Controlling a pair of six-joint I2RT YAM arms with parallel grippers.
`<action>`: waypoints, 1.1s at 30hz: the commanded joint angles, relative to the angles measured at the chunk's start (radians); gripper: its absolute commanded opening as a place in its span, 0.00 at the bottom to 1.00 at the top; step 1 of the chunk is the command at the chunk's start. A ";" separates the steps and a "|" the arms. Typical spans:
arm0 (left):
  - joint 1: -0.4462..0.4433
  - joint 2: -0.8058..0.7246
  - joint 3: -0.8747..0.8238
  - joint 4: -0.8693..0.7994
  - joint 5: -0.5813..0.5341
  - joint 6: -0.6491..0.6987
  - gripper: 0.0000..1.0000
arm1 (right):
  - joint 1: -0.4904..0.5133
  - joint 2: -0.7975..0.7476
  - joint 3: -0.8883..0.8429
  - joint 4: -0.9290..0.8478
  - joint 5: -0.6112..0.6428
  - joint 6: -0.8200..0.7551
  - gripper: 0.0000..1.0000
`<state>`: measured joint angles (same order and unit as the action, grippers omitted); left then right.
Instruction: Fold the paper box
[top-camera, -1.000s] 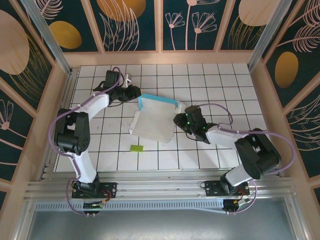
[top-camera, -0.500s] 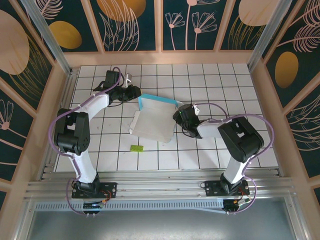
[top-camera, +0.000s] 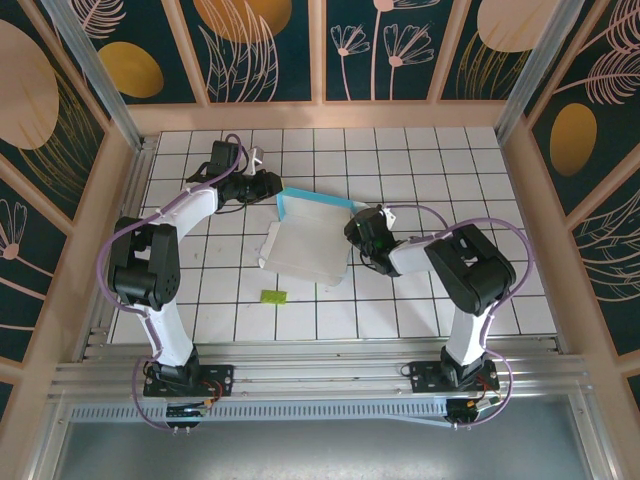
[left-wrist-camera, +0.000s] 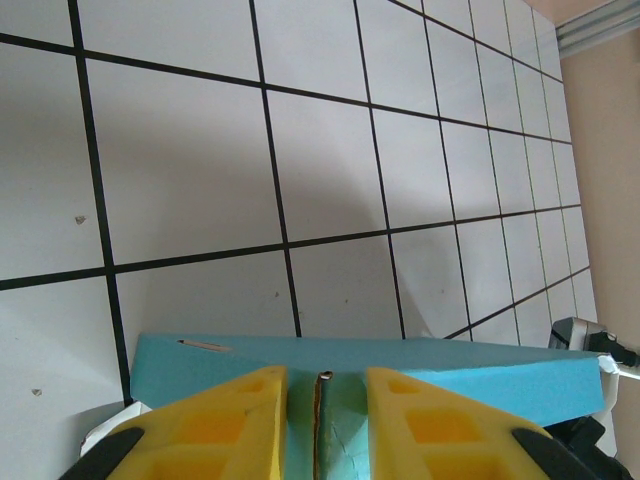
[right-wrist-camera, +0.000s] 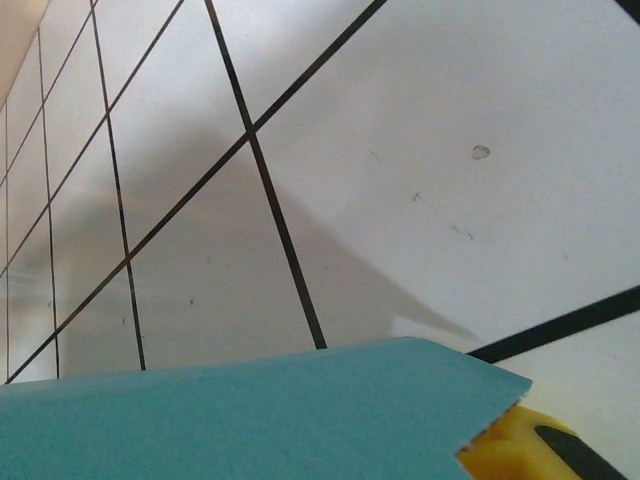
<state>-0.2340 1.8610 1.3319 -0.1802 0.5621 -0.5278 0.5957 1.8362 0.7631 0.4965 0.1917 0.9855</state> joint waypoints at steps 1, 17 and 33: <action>-0.004 -0.012 -0.009 -0.063 0.010 0.017 0.25 | -0.005 0.026 0.007 0.103 0.033 -0.028 0.30; -0.005 -0.007 -0.003 -0.068 0.015 0.022 0.25 | 0.021 0.125 0.033 0.201 -0.100 -0.078 0.22; -0.004 0.005 0.030 -0.094 -0.008 0.034 0.26 | 0.035 -0.156 -0.096 0.180 -0.136 -0.314 0.40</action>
<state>-0.2218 1.8603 1.3415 -0.1936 0.5419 -0.5171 0.6151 1.8149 0.6975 0.6987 0.0731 0.7757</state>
